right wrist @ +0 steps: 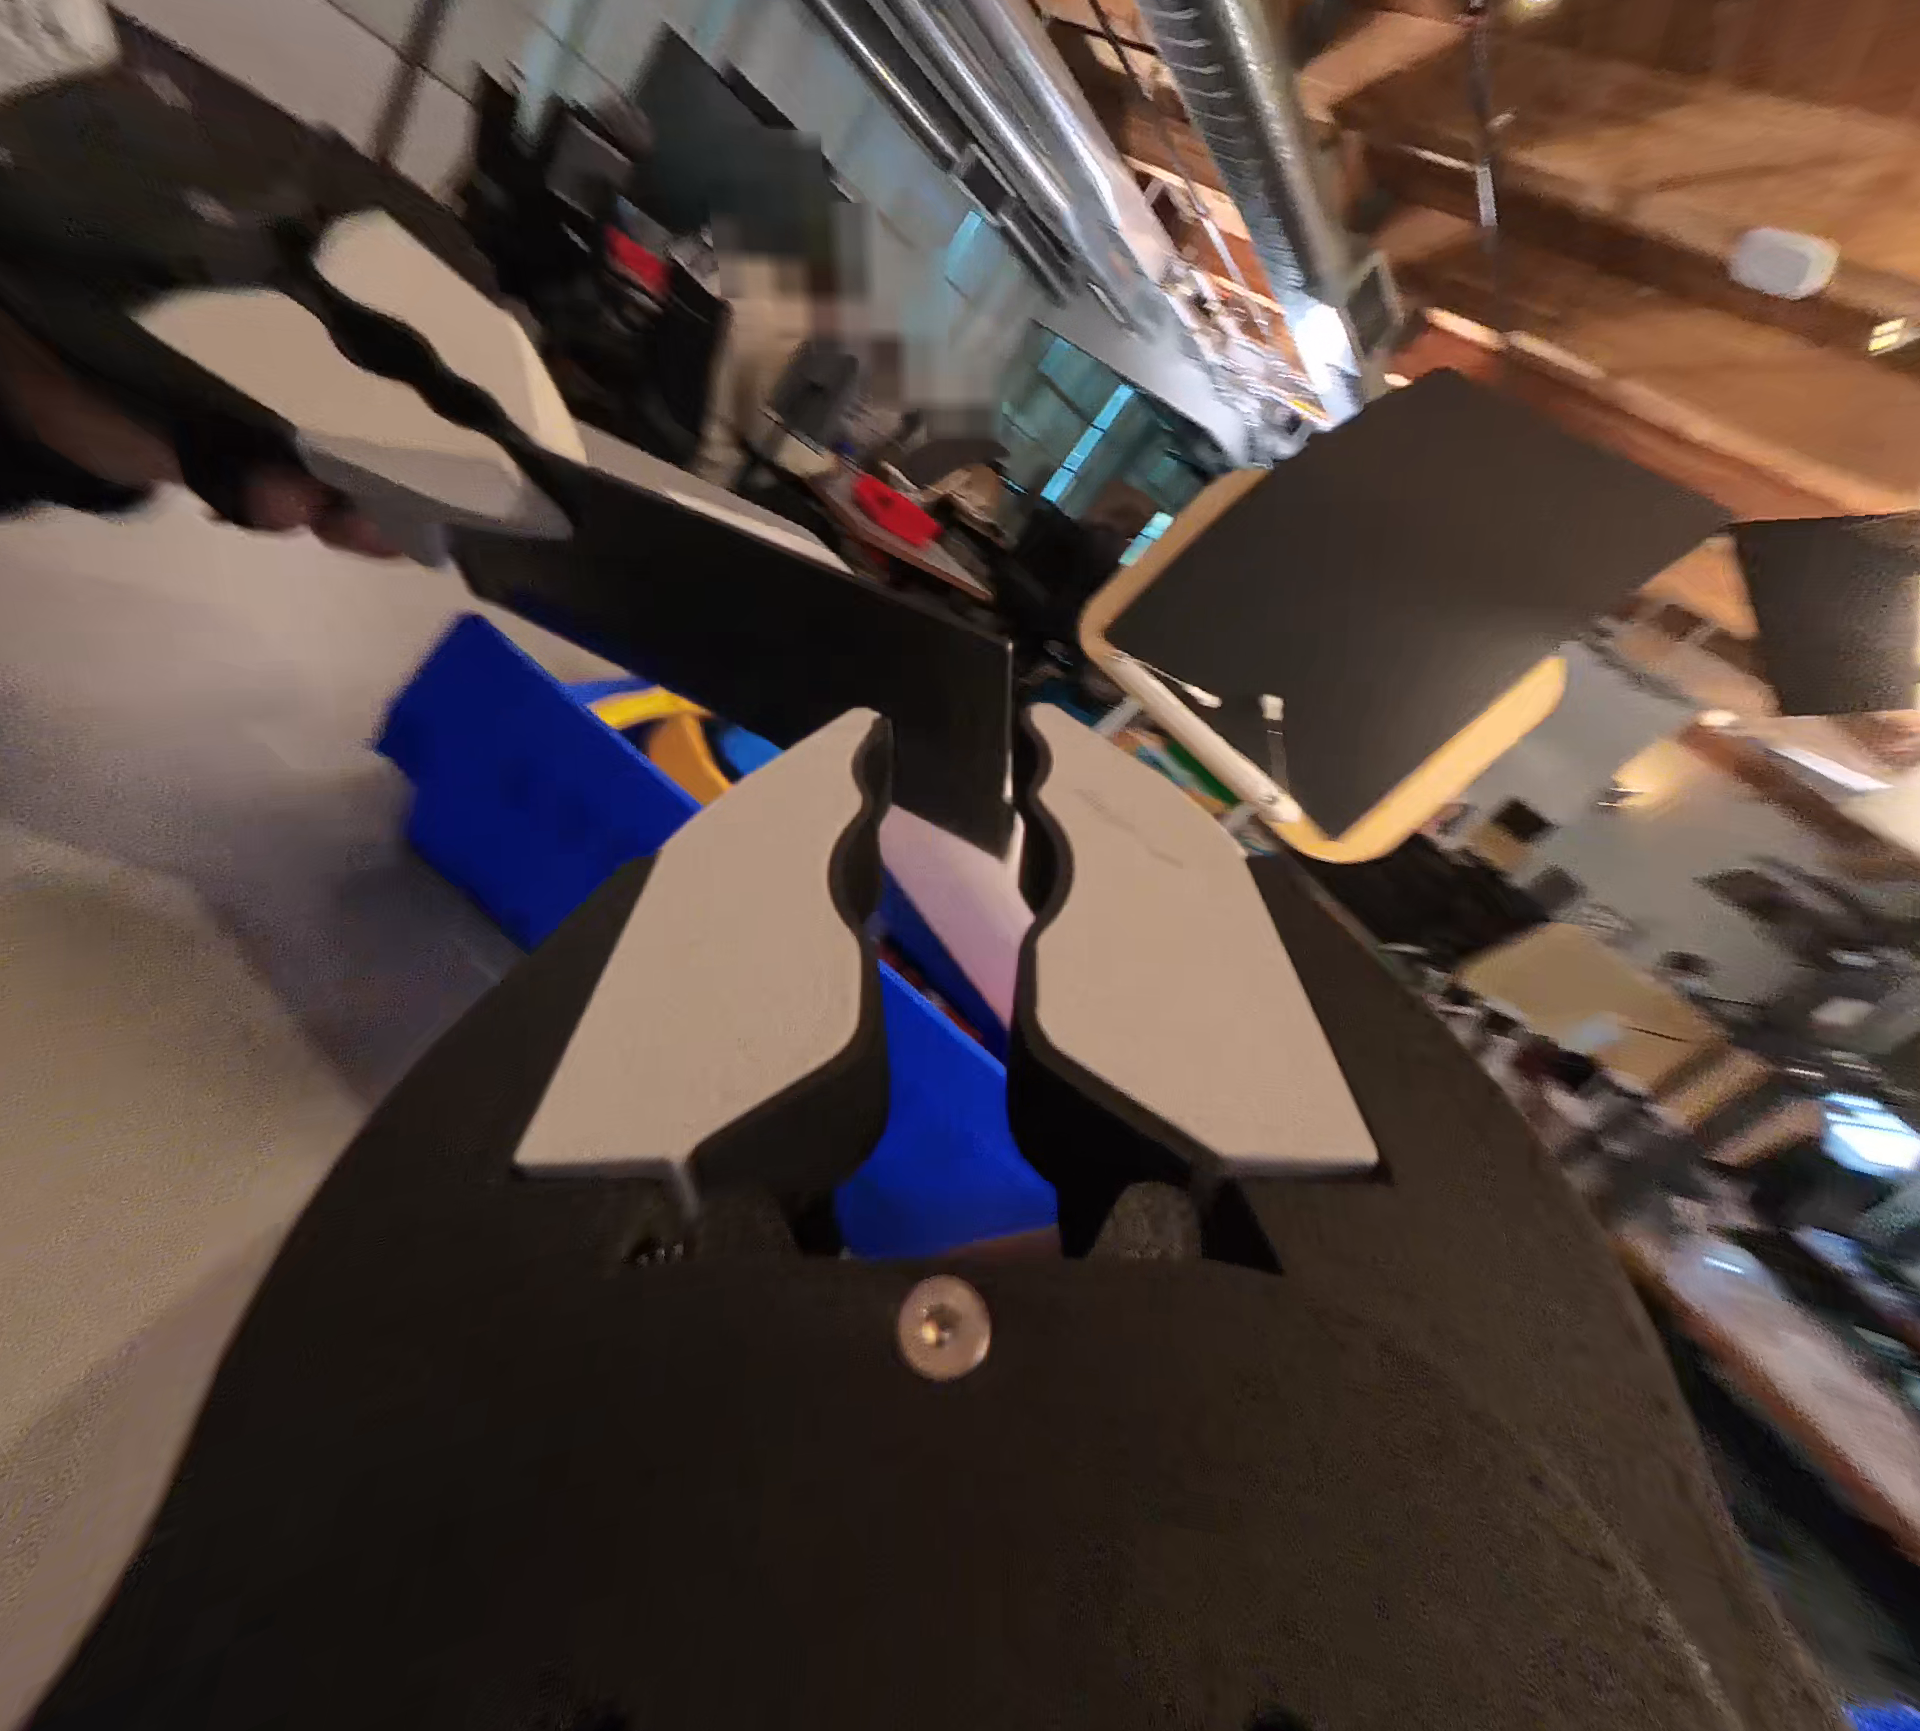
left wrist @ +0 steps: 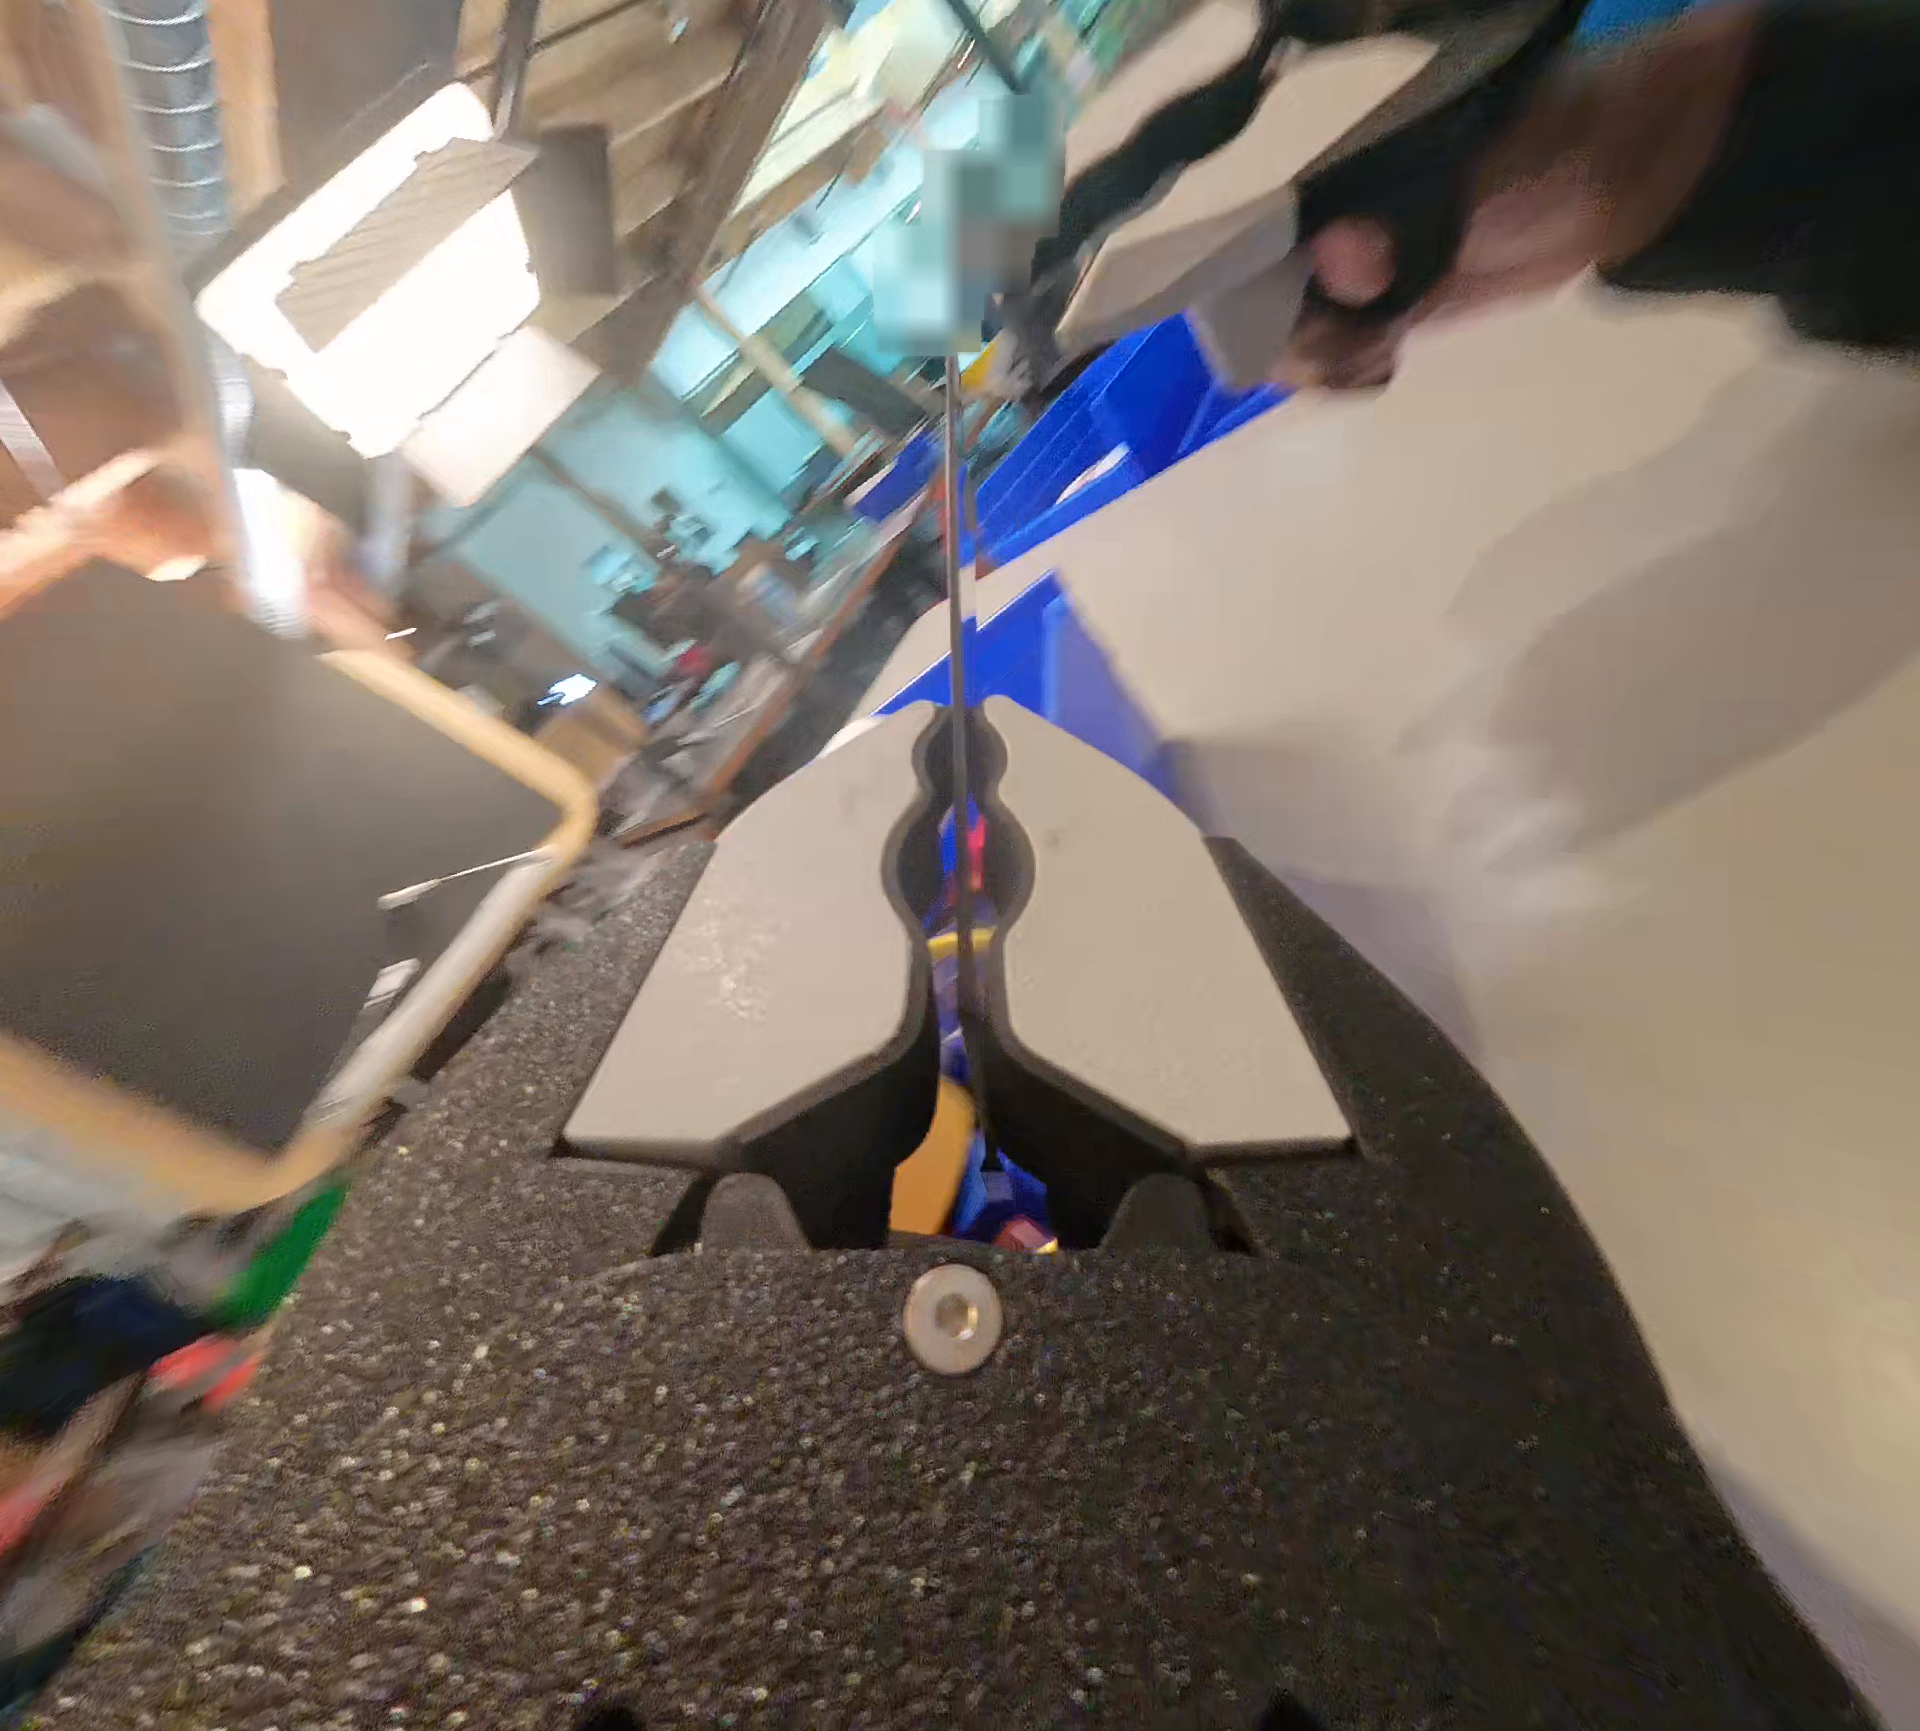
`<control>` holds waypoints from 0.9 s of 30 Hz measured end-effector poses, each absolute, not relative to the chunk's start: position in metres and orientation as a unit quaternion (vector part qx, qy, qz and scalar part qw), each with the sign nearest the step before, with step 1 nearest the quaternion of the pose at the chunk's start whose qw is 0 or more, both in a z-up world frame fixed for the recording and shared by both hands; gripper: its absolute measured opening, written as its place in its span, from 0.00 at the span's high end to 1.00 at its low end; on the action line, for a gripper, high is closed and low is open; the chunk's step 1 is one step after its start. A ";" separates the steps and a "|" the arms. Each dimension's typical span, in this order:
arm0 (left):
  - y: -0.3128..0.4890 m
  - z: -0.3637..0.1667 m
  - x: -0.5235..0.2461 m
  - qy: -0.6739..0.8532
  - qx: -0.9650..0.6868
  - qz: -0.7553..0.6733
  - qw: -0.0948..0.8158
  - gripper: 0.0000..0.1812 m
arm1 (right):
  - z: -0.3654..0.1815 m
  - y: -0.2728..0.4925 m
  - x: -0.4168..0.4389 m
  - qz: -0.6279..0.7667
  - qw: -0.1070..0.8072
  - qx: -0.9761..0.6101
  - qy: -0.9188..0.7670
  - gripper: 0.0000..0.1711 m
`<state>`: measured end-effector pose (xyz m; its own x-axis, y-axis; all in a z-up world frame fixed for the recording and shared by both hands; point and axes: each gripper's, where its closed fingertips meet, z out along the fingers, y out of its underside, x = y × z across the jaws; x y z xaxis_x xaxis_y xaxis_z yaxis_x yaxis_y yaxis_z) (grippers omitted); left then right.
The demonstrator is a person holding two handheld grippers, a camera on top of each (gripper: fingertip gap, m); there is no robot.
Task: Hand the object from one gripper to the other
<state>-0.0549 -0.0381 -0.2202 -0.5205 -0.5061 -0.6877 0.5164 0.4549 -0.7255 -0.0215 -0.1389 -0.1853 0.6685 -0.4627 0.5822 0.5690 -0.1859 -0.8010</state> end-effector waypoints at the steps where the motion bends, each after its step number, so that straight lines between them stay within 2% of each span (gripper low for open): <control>1: -0.035 -0.221 -0.049 0.700 0.004 -0.486 0.523 0.99 | -0.187 -0.140 -0.017 -0.451 0.605 -0.654 -0.046 0.84; 4: -0.030 -0.224 -0.041 0.697 0.023 -0.391 0.600 0.98 | -0.194 -0.135 -0.015 -0.568 0.500 -0.646 -0.101 0.79; 7: -0.036 -0.226 -0.041 0.695 0.051 -0.337 0.633 0.98 | -0.209 -0.116 -0.024 -0.642 0.404 -0.626 -0.182 0.72; 11: -0.048 -0.239 -0.046 0.702 0.110 -0.275 0.647 0.98 | -0.230 -0.090 -0.029 -0.662 0.345 -0.627 -0.222 0.66; 14: -0.059 -0.251 -0.053 0.706 0.164 -0.249 0.642 0.98 | -0.236 -0.085 -0.023 -0.681 0.314 -0.626 -0.214 0.70; 16: -0.067 -0.254 -0.060 0.702 0.188 -0.261 0.636 0.98 | -0.243 -0.083 -0.020 -0.680 0.298 -0.634 -0.216 0.81; 17: -0.069 -0.251 -0.061 0.698 0.183 -0.277 0.635 0.98 | -0.248 -0.083 -0.018 -0.672 0.296 -0.643 -0.217 0.91; 19: -0.072 -0.244 -0.064 0.691 0.170 -0.314 0.628 0.93 | -0.249 -0.082 -0.016 -0.661 0.310 -0.652 -0.206 0.99; 22: -0.067 -0.217 -0.070 0.663 0.111 -0.411 0.615 0.76 | -0.243 -0.088 -0.010 -0.631 0.359 -0.671 -0.150 0.99; 27: -0.044 -0.171 -0.079 0.589 0.004 -0.608 0.533 0.66 | -0.226 -0.096 -0.010 -0.516 0.506 -0.689 -0.056 0.99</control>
<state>-0.0787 -0.0436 -0.1706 -0.4315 -0.6426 -0.6331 0.6532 0.2614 -0.7106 -0.0098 -0.0963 -0.2264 0.4610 -0.4456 0.7674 0.5991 -0.4817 -0.6396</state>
